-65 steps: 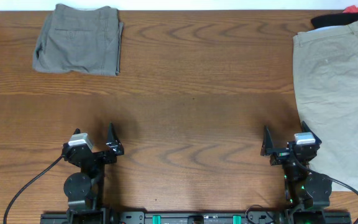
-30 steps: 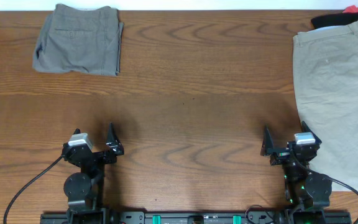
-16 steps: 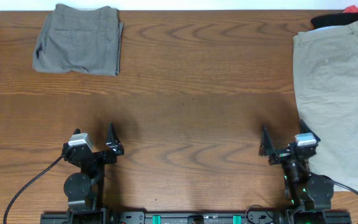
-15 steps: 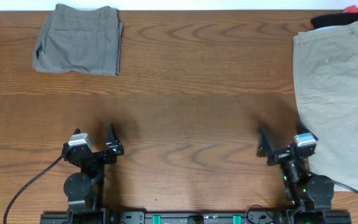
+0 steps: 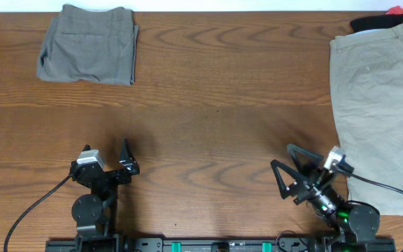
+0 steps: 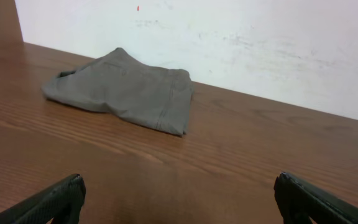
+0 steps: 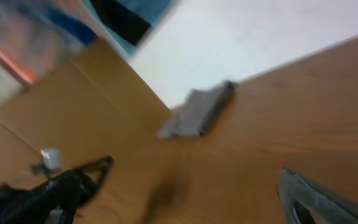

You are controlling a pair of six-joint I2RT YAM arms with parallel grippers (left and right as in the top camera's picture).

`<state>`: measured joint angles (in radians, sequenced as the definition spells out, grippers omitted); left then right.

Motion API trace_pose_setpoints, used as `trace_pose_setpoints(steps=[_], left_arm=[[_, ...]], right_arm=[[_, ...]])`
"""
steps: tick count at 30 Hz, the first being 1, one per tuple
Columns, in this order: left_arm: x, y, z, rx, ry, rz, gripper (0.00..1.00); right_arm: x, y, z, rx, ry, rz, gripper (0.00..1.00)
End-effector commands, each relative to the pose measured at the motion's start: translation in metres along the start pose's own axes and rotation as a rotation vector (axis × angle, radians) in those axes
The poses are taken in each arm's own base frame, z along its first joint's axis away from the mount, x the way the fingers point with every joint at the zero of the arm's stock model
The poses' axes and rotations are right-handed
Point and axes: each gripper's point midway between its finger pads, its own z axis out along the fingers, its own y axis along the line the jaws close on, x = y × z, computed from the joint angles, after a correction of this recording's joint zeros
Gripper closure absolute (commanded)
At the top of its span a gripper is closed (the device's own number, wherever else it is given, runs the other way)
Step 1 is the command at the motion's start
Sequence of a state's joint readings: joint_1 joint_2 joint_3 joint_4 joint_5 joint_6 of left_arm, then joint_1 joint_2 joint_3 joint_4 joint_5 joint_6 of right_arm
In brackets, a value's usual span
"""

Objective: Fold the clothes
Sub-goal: 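Reach the right gripper to the khaki shorts on the right stack and grasp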

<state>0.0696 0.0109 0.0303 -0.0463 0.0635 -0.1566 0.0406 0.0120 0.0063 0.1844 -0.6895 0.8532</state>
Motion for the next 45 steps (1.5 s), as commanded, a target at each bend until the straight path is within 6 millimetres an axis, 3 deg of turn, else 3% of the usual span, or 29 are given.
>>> trace_pose_setpoints(steps=[1,4,11,19,24,30,34,37,41,45], left_arm=[[0.015,0.003,0.002,-0.009,0.037,0.014,0.02],[0.016,0.003,0.002,-0.009,0.038,0.014,0.02],[0.016,0.003,0.002,-0.009,0.038,0.014,0.02],[0.015,0.003,0.002,-0.009,0.037,0.014,0.02],[0.015,0.003,0.002,-0.009,0.037,0.014,0.02],[0.016,0.003,0.002,-0.009,0.038,0.014,0.02],[0.015,0.003,0.002,-0.009,0.037,0.014,0.02],[0.015,0.003,0.002,-0.009,0.037,0.014,0.02],[0.015,0.003,0.002,-0.009,0.037,0.014,0.02],[0.016,0.003,0.002,-0.009,0.038,0.014,0.02]], right_arm=[[-0.014,0.017,-0.001,-0.062,-0.055,0.026,0.01],[-0.038,0.033,-0.005,-0.104,-0.168,-0.086,0.01],[-0.073,0.035,-0.006,-0.006,-0.283,-0.246,0.01],[-0.119,0.009,0.033,0.246,-0.167,-0.441,0.01],[-0.158,-0.047,0.064,0.544,-0.047,-0.465,0.01],[-0.191,-0.145,0.079,1.014,0.189,-0.508,0.01],[-0.187,-0.206,0.076,1.260,0.427,-0.512,0.01],[-0.192,-0.233,0.078,1.372,0.487,-0.521,0.01],[-0.192,-0.264,0.097,1.361,0.513,-0.605,0.01],[-0.181,-0.303,0.101,1.381,0.547,-0.605,0.01]])
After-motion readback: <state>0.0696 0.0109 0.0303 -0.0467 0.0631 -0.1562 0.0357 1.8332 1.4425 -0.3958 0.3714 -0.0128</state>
